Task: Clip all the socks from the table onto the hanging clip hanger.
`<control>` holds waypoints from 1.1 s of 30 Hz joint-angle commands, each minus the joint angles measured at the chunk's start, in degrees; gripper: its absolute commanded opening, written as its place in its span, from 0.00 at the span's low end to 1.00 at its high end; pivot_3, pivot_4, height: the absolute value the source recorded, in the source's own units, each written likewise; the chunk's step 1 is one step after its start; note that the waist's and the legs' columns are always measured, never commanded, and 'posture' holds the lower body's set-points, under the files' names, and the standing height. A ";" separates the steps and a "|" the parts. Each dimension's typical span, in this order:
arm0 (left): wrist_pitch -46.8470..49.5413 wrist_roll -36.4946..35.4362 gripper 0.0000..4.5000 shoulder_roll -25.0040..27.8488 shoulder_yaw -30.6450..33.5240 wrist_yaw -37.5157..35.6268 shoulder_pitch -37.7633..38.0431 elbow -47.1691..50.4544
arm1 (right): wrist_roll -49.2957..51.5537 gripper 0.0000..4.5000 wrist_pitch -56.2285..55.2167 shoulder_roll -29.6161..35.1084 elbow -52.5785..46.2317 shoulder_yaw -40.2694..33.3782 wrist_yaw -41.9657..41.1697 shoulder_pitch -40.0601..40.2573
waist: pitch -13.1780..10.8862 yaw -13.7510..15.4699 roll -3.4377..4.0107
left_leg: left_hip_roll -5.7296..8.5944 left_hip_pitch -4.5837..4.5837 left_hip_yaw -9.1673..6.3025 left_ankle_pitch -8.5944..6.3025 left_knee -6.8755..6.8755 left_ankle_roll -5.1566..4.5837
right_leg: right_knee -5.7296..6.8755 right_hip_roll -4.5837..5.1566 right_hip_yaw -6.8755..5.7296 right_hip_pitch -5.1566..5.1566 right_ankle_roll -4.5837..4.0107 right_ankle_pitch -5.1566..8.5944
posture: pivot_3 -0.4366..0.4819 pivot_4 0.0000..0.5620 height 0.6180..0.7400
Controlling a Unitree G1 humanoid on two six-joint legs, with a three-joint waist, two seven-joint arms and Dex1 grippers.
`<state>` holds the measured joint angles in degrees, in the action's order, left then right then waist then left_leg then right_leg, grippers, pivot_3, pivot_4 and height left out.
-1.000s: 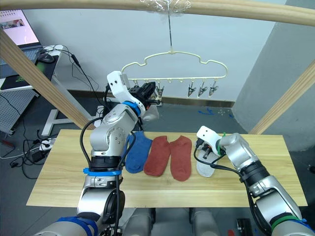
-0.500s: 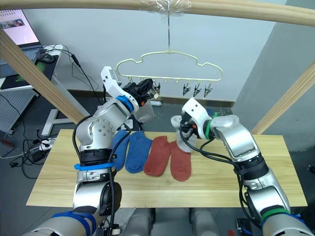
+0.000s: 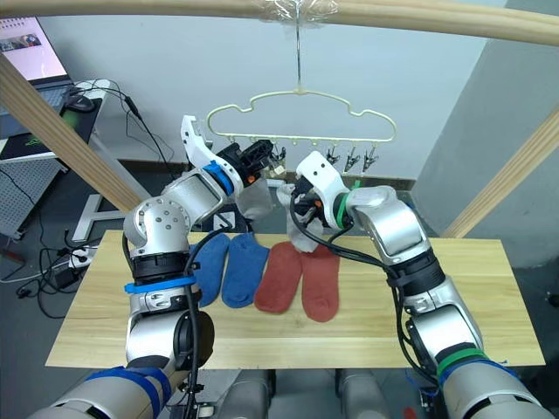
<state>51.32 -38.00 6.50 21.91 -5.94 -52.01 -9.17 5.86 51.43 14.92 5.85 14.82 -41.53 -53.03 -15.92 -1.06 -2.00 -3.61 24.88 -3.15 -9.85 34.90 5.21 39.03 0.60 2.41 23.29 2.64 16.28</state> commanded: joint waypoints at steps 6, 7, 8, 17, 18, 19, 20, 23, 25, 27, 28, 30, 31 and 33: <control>-0.12 -1.26 0.01 -0.20 -0.62 0.37 -0.02 1.86 | 0.58 0.00 -3.41 -0.91 2.82 -0.29 0.05 -4.25 | 0.00 -0.06 0.00 | 0.00 0.00 0.00 0.09 -0.01 0.15 | 0.01 0.00 0.00 0.00 -0.01 0.00 | 0.51 0.36 1.00; -0.18 -1.19 0.01 -0.22 -0.76 0.32 0.08 1.95 | 0.60 0.00 -3.52 -0.94 2.98 -0.27 -0.01 -4.49 | 0.00 -0.09 0.00 | 0.00 0.00 0.01 0.09 -0.01 0.15 | 0.01 0.00 0.00 0.00 0.00 0.00 | 0.51 0.36 1.00; -0.23 -1.15 0.01 -0.24 -0.84 0.30 0.14 1.99 | 0.63 0.00 -3.60 -1.00 3.13 -0.27 -0.08 -4.75 | 0.00 -0.09 0.00 | 0.00 0.00 0.00 0.09 -0.01 0.15 | 0.01 0.00 0.00 0.00 -0.01 0.00 | 0.51 0.36 1.00; -0.80 -1.18 0.01 -0.56 -1.49 0.43 0.66 2.30 | 0.73 0.00 -3.36 -0.88 3.00 -0.46 -0.46 -6.22 | 0.00 -0.15 0.00 | 0.00 0.00 0.01 0.10 0.00 0.16 | 0.02 0.00 0.00 0.01 -0.01 -0.01 | 0.50 0.36 1.00; -0.81 -1.20 0.01 -0.56 -1.51 0.44 0.68 2.30 | 0.73 0.00 -3.35 -0.87 2.99 -0.47 -0.48 -6.28 | 0.01 -0.16 0.01 | 0.00 0.00 0.01 0.10 0.00 0.17 | 0.03 0.00 0.00 0.01 -0.01 -0.01 | 0.50 0.36 1.00; -0.81 -1.20 0.01 -0.56 -1.52 0.45 0.68 2.29 | 0.76 0.00 -3.33 -0.90 3.02 -0.53 -0.46 -6.43 | 0.01 -0.19 0.01 | 0.00 0.00 0.01 0.10 0.00 0.17 | 0.03 0.00 0.00 0.01 -0.01 -0.01 | 0.50 0.36 1.00; -0.82 -1.20 0.01 -0.58 -1.53 0.46 0.67 2.28 | 0.79 0.00 -3.34 -1.00 3.12 -0.60 -0.42 -6.59 | 0.01 -0.22 0.01 | 0.00 0.00 0.01 0.10 0.00 0.17 | 0.04 0.00 0.00 0.01 -0.01 -0.01 | 0.50 0.36 1.00; -0.82 -1.17 0.01 -0.59 -1.59 0.44 0.66 2.28 | 0.75 0.00 -3.65 -1.42 3.78 -0.75 -0.12 -7.07 | 0.01 -0.32 0.01 | 0.00 0.00 0.01 0.10 0.00 0.17 | 0.04 0.00 0.00 0.01 -0.01 -0.01 | 0.50 0.36 1.00; -0.77 -1.22 0.01 -0.71 -1.60 0.56 0.77 2.48 | 0.69 0.00 -3.91 -1.64 4.25 -0.87 0.12 -7.21 | 0.01 -0.36 0.01 | 0.00 0.00 0.01 0.10 0.00 0.17 | 0.04 0.00 0.00 0.01 -0.01 -0.01 | 0.50 0.35 1.00; -0.73 -1.20 0.01 -0.77 -1.69 0.57 0.91 2.71 | 0.66 0.00 -4.16 -1.86 4.84 -0.98 0.33 -7.41 | 0.01 -0.36 0.01 | 0.00 0.00 0.00 0.10 0.00 0.18 | 0.04 0.00 0.00 0.01 -0.01 -0.01 | 0.51 0.35 1.00; -0.73 -1.18 0.01 -0.78 -1.72 0.58 0.95 2.78 | 0.65 0.00 -4.26 -1.91 5.06 -0.99 0.38 -7.49 | 0.01 -0.36 0.01 | 0.00 0.00 0.01 0.10 0.00 0.18 | 0.04 0.00 0.00 0.01 -0.01 -0.01 | 0.51 0.35 1.00; -0.73 -1.16 0.01 -0.77 -1.72 0.62 1.04 2.92 | 0.61 0.00 -4.44 -1.99 5.45 -1.03 0.46 -7.63 | 0.01 -0.36 0.01 | 0.00 0.00 0.01 0.10 0.00 0.18 | 0.04 0.01 0.00 0.01 -0.01 -0.01 | 0.51 0.34 1.00; -0.74 -1.15 0.01 -0.76 -1.73 0.63 1.09 2.99 | 0.58 0.00 -4.53 -2.01 5.64 -1.06 0.52 -7.69 | 0.01 -0.36 0.01 | 0.00 0.00 0.01 0.10 0.00 0.18 | 0.04 0.01 0.00 0.01 -0.01 -0.01 | 0.51 0.34 1.00; -0.76 -1.13 0.01 -0.76 -1.74 0.65 1.19 3.10 | 0.52 0.00 -4.65 -2.02 5.94 -1.08 0.61 -7.81 | 0.01 -0.36 0.01 | 0.00 0.00 0.01 0.11 0.00 0.18 | 0.04 0.01 0.00 0.01 -0.01 -0.01 | 0.51 0.34 1.00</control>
<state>51.01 -38.23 6.02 20.56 -5.51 -50.90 -8.38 5.83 48.03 12.99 12.77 14.80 -41.11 -59.08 -15.91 -1.41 -1.98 -3.61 24.87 -3.14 -9.74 34.90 5.39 39.07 0.61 2.41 23.30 2.63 16.27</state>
